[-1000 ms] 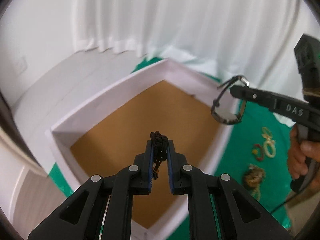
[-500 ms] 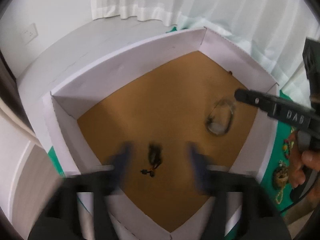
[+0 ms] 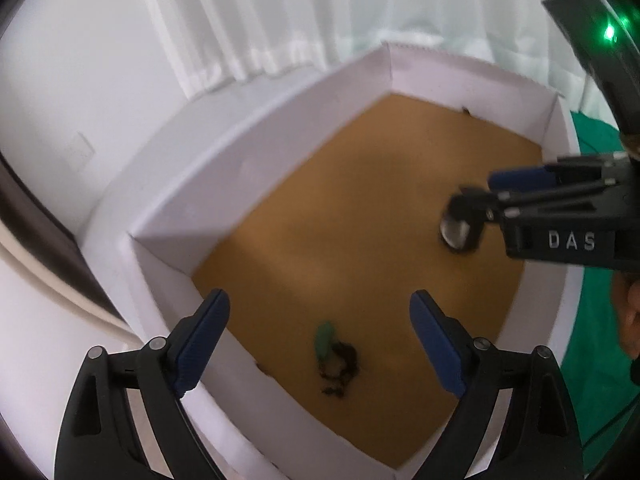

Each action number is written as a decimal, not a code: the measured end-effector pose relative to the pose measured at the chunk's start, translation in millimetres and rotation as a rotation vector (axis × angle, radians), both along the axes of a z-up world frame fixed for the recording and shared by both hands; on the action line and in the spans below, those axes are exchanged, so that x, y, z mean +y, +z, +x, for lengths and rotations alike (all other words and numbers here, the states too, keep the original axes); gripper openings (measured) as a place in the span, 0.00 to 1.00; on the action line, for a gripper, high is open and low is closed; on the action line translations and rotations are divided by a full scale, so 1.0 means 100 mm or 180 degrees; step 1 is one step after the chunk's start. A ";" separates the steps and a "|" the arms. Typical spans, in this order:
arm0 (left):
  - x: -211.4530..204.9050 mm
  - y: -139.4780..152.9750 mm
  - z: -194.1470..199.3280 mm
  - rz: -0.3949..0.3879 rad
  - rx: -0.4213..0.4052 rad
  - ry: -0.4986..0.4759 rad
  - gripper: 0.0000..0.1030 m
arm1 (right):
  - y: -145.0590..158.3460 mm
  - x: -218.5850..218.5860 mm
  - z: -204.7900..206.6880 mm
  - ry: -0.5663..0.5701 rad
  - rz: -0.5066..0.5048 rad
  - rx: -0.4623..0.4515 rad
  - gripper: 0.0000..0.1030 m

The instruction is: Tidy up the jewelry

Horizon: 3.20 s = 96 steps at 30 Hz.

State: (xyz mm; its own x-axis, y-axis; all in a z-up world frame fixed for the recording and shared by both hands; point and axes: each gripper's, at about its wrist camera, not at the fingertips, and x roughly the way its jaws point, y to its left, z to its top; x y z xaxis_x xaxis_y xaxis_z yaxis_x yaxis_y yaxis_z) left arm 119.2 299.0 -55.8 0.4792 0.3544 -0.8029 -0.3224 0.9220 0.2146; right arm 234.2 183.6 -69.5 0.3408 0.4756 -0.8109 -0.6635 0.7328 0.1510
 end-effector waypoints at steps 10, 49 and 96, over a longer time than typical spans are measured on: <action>-0.22 -0.02 -0.30 -0.0084 0.0041 0.0028 0.89 | -0.03 -0.11 -0.26 0.0009 -0.0098 -0.0259 0.51; -2.85 -0.25 -0.81 -0.0759 -0.0417 -0.1389 0.98 | -0.18 -3.66 -2.49 -0.1998 -0.0363 -0.1100 0.81; -2.79 -0.48 -0.85 -0.0833 -0.0305 -0.1338 0.99 | -0.47 -4.05 -2.65 -0.2441 -0.0307 -0.0638 0.85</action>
